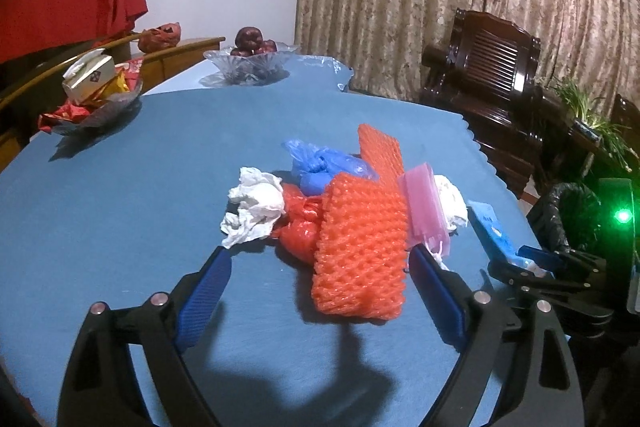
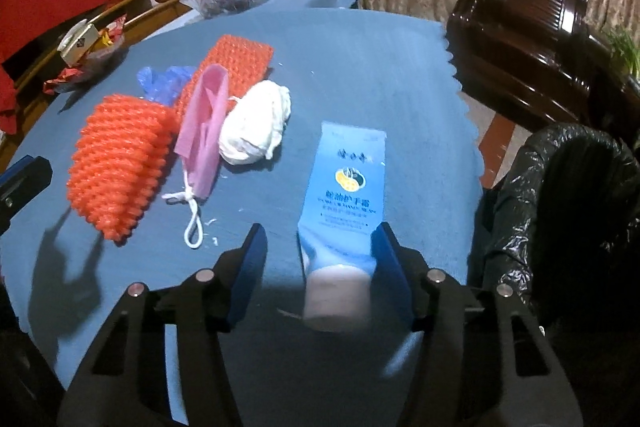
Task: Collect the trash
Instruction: 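Move the right gripper to the blue hand-cream tube and close on it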
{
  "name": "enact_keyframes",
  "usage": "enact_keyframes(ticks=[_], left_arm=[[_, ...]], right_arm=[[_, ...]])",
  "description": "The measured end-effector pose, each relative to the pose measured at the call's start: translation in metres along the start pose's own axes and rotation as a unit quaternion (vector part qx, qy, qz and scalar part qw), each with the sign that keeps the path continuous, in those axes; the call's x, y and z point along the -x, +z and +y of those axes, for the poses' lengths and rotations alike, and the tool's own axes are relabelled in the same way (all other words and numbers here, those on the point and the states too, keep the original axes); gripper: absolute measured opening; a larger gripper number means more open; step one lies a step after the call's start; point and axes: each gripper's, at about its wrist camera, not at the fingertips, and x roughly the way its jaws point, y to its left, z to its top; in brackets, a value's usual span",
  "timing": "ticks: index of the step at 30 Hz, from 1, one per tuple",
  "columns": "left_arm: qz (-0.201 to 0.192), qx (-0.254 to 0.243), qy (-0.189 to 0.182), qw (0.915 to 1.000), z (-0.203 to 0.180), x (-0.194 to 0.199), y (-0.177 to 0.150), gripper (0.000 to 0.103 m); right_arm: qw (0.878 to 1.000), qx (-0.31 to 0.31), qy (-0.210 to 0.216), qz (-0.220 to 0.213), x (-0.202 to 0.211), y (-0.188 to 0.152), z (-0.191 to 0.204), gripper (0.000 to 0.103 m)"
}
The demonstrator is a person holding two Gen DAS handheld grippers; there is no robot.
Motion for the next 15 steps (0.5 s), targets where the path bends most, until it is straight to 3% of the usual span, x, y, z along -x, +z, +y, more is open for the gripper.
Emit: enact_keyframes(ticks=[3, 5, 7, 11, 13, 15], left_arm=[[0.003, -0.001, -0.003, 1.0000, -0.002, -0.003, -0.001, 0.088], [0.005, -0.002, -0.004, 1.0000, -0.003, -0.005, -0.002, 0.088], [0.007, -0.004, -0.005, 1.0000, -0.005, -0.005, -0.002, 0.088], [0.010, -0.002, -0.005, 0.9999, -0.004, -0.007, -0.002, 0.088], [0.010, -0.002, -0.004, 0.9999, -0.003, -0.007, -0.002, 0.088], [0.011, -0.002, -0.005, 0.9999, -0.003, -0.008, -0.001, 0.088]], right_arm=[[1.000, 0.002, 0.000, 0.000, 0.000, -0.001, 0.000, 0.049], [1.000, 0.006, 0.005, 0.000, 0.001, -0.001, 0.002, 0.039], [1.000, 0.013, 0.024, -0.003, 0.002, -0.001, 0.006, 0.038], [0.999, 0.019, 0.031, -0.010, 0.007, 0.000, 0.011, 0.040], [0.999, 0.013, 0.032, -0.009, 0.009, 0.000, 0.010, 0.051], [1.000, 0.013, 0.020, -0.005, 0.008, -0.001, 0.009, 0.052]])
